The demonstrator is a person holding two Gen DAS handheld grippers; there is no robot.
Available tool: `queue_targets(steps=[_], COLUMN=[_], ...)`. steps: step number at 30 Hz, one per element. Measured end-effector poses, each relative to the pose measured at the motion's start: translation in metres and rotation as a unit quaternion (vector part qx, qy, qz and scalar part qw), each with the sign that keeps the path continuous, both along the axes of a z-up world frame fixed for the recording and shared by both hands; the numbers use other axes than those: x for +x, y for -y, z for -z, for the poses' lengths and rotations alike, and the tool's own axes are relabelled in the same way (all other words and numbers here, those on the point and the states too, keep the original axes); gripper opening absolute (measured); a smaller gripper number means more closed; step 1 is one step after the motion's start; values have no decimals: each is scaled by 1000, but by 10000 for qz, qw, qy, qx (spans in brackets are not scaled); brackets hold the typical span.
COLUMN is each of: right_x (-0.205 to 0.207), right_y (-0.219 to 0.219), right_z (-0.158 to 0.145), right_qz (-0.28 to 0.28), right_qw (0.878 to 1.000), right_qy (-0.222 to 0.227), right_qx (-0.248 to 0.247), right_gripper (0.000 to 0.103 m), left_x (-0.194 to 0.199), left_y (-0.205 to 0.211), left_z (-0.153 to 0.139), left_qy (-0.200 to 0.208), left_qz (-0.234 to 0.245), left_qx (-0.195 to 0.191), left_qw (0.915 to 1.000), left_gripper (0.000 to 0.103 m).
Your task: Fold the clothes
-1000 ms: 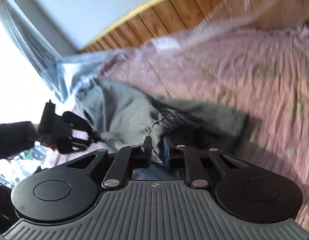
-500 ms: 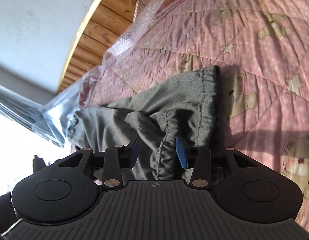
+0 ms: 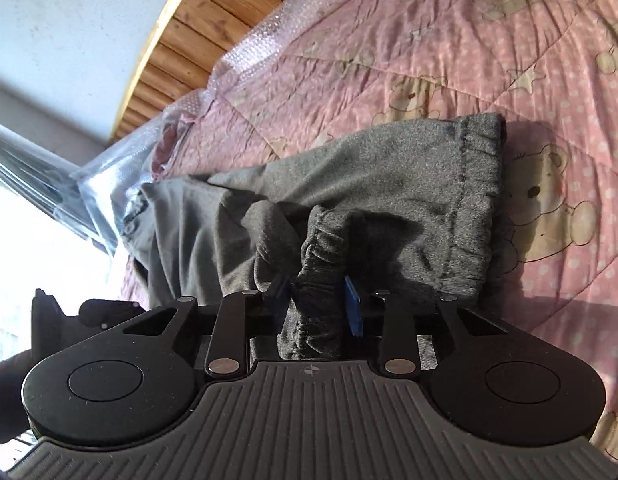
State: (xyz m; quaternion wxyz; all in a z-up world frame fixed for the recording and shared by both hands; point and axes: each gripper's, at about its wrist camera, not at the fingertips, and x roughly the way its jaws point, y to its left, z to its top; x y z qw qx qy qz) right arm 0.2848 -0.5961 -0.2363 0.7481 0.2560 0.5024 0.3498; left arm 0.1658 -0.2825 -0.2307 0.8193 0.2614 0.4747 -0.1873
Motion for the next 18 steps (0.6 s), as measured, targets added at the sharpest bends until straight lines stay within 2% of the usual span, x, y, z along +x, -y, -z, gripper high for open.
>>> queue_targets(steps=[1,5,6,7,8,10,11,14,16,17,18], right_x=[1,-1,-1,-1,0,2,4,0,-2,-3,2], right_y=[-1,1,0,-3,-7,-14,-15,-1,31,46,51], right_z=[0,-7,-6,-3,0,9,13,3,-12,-19,-17], right_qz=[-10,-21,-50,-34,-17,39,83,542,1263,1595,1678], right_qw=[9997,9961,9955,9962,9968,9980,9979,9962,9885,9831,9830], right_qy=[-43,-61,-88,-116,-144,-212,-250,16,241,339,309], right_qx=[232,883,941,863,781,603,595,674,792,829,681], right_gripper=[20,20,21,31,35,36,21,12,10,9,9], left_x=[1,2,3,4,5,4,4,6,10,14,18], left_y=[0,1,0,0,0,1,2,4,7,10,13], left_z=[0,0,0,0,0,0,0,-10,-29,-34,-39], left_qy=[-4,-15,-20,-22,-24,-30,-32,43,292,283,259], left_qz=[6,25,16,6,-5,6,13,-11,-81,-76,-65], left_qx=[8,33,25,19,12,35,48,30,-310,-492,-670], left_qw=[10000,10000,10000,10000,10000,10000,10000,10000,9991,9984,9974], left_gripper=[11,11,11,11,11,11,11,14,15,15,17])
